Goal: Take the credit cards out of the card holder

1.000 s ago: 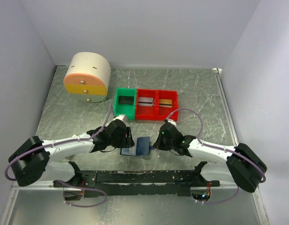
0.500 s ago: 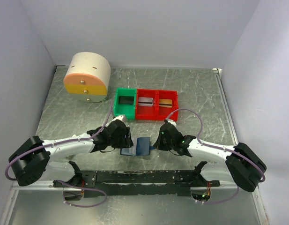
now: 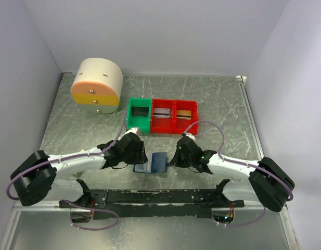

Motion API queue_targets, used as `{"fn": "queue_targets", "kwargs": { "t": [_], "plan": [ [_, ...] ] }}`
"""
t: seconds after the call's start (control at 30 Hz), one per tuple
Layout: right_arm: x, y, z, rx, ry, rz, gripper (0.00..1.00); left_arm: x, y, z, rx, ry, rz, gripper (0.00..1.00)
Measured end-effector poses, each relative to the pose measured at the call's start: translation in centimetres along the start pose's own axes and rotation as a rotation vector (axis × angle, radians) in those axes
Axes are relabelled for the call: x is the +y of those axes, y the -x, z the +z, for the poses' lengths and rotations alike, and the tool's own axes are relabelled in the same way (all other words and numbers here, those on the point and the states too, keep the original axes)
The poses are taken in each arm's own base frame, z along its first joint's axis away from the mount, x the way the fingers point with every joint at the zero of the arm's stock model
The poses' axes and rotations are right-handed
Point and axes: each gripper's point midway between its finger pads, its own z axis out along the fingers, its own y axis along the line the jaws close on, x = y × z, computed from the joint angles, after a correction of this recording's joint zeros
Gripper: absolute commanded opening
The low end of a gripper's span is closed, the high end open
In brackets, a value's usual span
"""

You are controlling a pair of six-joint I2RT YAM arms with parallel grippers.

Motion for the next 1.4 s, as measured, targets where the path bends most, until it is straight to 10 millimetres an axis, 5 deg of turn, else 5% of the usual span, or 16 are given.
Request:
{"fn": "queue_targets", "kwargs": {
  "t": [0.7,1.23,1.4],
  "plan": [
    [0.2,0.0,0.2,0.0,0.01,0.0,0.0,0.5,-0.6,0.6,0.022,0.024,0.003,0.57],
    [0.4,-0.2,0.2,0.013,0.021,0.001,0.0,-2.5,0.0,0.3,0.011,-0.123,-0.027,0.57],
    [0.4,-0.2,0.2,0.015,0.017,-0.002,0.12,-1.7,-0.2,0.2,0.012,-0.09,-0.026,0.58]
  ]
}}
